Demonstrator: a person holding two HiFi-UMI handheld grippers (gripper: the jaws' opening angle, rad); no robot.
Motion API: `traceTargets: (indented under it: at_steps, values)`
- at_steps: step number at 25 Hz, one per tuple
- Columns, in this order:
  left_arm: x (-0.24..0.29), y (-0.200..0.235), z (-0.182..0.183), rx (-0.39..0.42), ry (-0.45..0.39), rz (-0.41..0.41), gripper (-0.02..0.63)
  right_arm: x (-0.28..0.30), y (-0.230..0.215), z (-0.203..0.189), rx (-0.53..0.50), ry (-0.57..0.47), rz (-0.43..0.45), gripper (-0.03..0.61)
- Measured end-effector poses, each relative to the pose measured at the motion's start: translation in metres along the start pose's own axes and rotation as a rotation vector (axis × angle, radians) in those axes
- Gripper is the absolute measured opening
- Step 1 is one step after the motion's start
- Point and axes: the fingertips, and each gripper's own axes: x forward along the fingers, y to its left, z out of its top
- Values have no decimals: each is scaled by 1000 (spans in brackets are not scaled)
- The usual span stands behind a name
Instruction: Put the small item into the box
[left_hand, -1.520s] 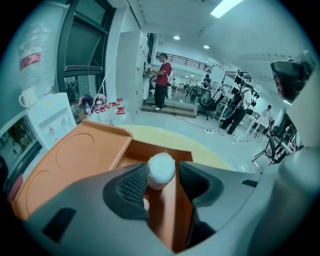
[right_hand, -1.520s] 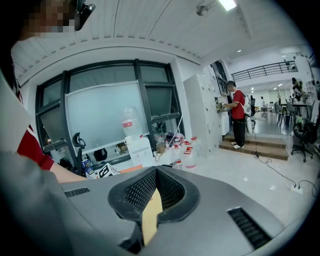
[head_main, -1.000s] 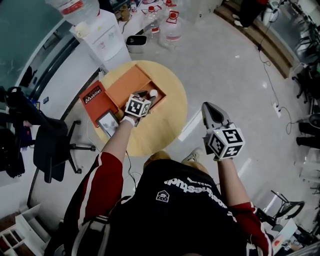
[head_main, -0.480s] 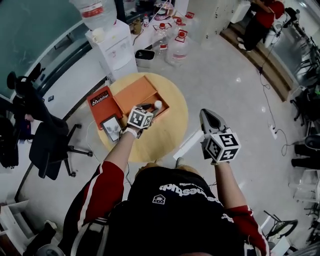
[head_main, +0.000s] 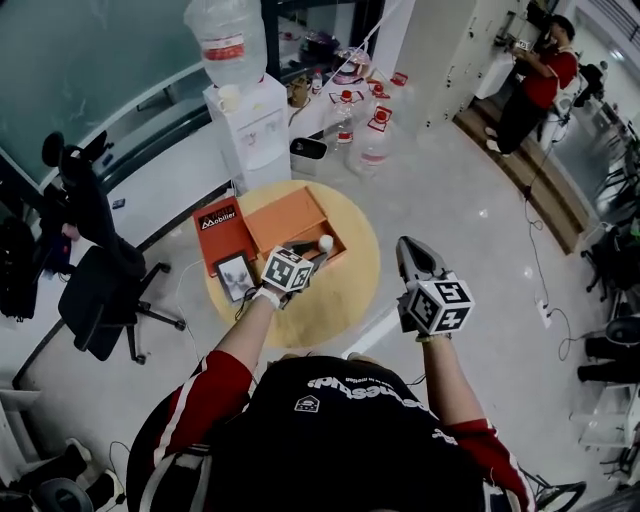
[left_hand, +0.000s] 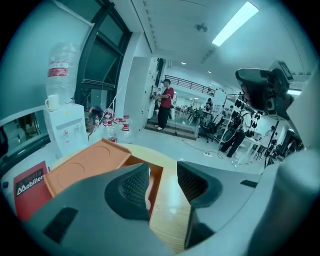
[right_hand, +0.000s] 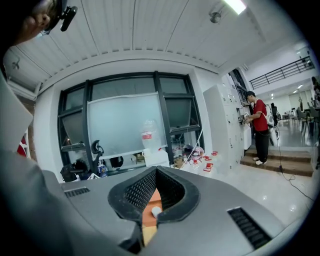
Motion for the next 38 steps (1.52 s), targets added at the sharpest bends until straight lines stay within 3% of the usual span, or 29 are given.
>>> traceTargets:
  at_steps: [7, 18, 26, 30, 38]
  values:
    - [-38, -3, 20, -8, -54, 17, 187, 16, 12, 7, 23, 5, 63, 28]
    - [-101, -32, 86, -76, -245, 63, 164, 28, 13, 46, -13, 6, 183, 28]
    - [-134, -69, 139, -53, -353, 90, 161, 27, 7, 75, 8, -24, 275, 28]
    - [-151, -78, 168, -31, -430, 140, 159, 28, 1, 86, -1, -33, 298, 28]
    - [-190, -79, 188, -3, -520, 313, 152, 21, 3, 98, -55, -46, 338, 28]
